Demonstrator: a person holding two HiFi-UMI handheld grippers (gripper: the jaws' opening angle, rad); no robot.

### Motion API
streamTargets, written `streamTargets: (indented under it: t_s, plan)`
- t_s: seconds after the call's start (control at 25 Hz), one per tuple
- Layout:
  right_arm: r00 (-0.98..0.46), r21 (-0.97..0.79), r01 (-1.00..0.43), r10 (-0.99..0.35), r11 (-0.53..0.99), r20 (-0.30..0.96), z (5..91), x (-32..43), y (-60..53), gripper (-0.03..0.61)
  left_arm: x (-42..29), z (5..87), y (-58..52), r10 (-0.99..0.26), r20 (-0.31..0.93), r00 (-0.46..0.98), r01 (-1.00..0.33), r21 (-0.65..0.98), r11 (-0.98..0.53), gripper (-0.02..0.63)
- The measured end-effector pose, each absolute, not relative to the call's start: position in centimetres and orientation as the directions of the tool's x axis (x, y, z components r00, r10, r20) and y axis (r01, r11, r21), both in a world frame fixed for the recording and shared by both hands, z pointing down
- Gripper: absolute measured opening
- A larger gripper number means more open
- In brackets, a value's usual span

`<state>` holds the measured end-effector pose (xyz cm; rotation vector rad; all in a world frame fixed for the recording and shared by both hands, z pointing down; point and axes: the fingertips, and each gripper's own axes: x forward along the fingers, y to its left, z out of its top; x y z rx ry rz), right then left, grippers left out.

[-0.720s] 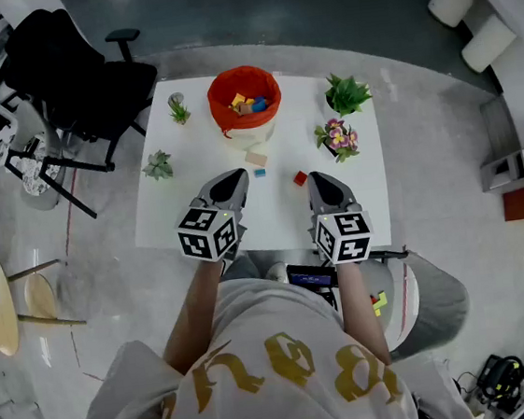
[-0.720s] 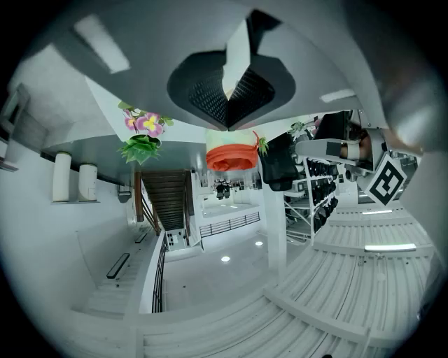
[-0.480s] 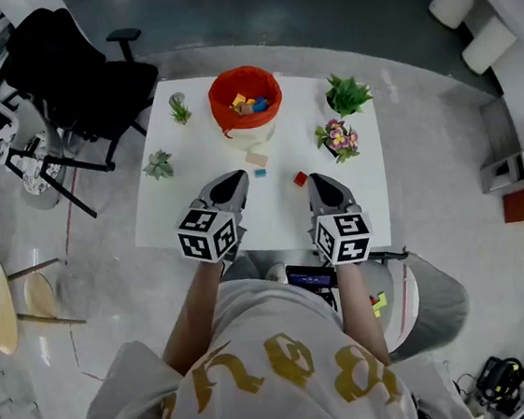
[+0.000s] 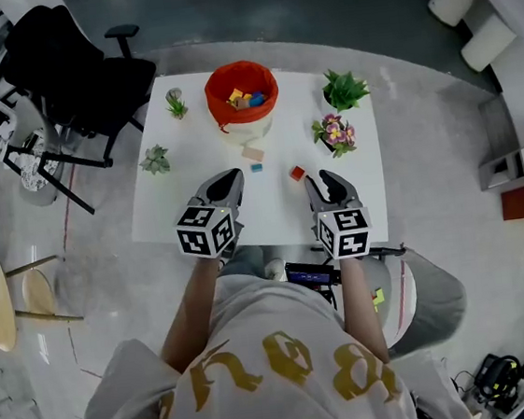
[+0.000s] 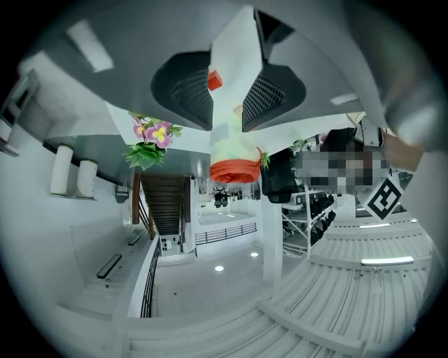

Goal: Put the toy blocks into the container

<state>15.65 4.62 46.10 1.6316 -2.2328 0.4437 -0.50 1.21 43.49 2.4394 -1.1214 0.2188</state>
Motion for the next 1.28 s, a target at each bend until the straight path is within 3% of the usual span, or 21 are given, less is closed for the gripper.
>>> streamTargets:
  t_s: [1.28]
  plan:
    - [-0.25, -0.038, -0.951, -0.696, 0.305, 0.673, 56.2, 17.2, 1.0, 0.183, 3.7, 53.9, -4.5, -0.457, 0.482, 0.747, -0.654, 0.411, -0.636, 0.0]
